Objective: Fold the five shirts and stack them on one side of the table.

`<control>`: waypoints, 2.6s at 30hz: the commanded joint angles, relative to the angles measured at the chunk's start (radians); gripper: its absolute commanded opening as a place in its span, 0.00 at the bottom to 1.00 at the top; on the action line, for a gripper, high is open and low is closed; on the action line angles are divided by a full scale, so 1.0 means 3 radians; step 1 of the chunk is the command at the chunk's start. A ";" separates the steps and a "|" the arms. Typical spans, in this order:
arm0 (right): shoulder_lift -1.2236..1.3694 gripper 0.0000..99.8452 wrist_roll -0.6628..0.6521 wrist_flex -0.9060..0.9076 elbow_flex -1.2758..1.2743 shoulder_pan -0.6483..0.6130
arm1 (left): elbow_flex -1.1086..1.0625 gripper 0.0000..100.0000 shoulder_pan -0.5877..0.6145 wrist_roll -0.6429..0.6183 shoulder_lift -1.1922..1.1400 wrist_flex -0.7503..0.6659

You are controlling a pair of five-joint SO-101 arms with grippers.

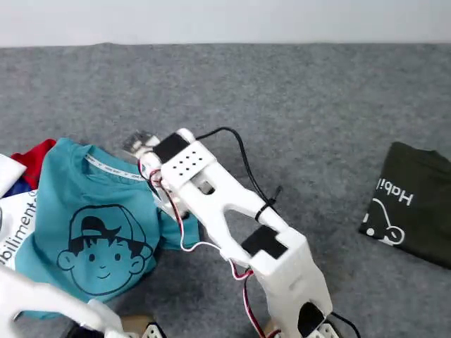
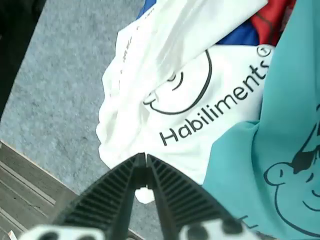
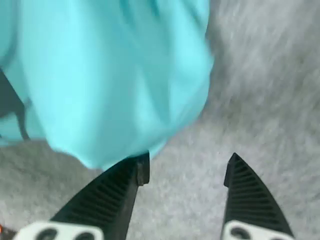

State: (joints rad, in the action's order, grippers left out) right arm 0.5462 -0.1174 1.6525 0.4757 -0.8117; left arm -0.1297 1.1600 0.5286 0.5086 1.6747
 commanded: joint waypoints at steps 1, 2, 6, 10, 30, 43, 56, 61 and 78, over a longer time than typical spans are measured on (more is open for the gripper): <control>-0.0028 0.25 0.0031 0.0074 0.0593 -0.0100 | -0.0018 0.00 0.0036 0.0041 0.0102 -0.0005; -0.0013 0.25 0.0031 0.0090 0.0706 -0.0130 | -0.0018 0.00 0.0036 0.0041 0.0102 -0.0005; 0.0013 0.25 -0.0230 0.0090 0.0839 -0.0299 | -0.0018 0.00 0.0005 0.0041 0.0102 -0.0005; 0.0018 0.25 -0.0302 0.0100 0.0839 -0.0458 | -0.0018 0.01 0.0026 0.0041 0.0102 -0.0077; 0.0458 0.25 -0.0302 -0.0959 0.1135 -0.0376 | -0.0023 0.01 0.0005 0.0031 0.0102 -0.0066; 0.1189 0.25 -0.0297 -0.1245 0.1141 -0.0100 | -0.0156 0.01 0.0000 0.0031 0.0102 -0.0153; 0.1317 0.01 -0.0644 -0.1245 0.1688 0.0161 | -0.0217 0.01 0.0000 0.0031 0.0102 -0.0194; 0.1348 0.01 -0.0680 -0.1240 0.2281 0.0667 | -0.0207 0.01 -0.0118 0.0031 0.0102 -0.0169; 0.1302 0.01 -0.0788 -0.0550 0.2440 0.2504 | -0.0197 0.01 -0.1212 0.0010 0.0107 0.0169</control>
State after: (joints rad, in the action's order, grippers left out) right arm 0.9697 -0.3414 1.4055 1.1339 -0.0982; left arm -0.1987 0.8915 0.5317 0.5086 1.6794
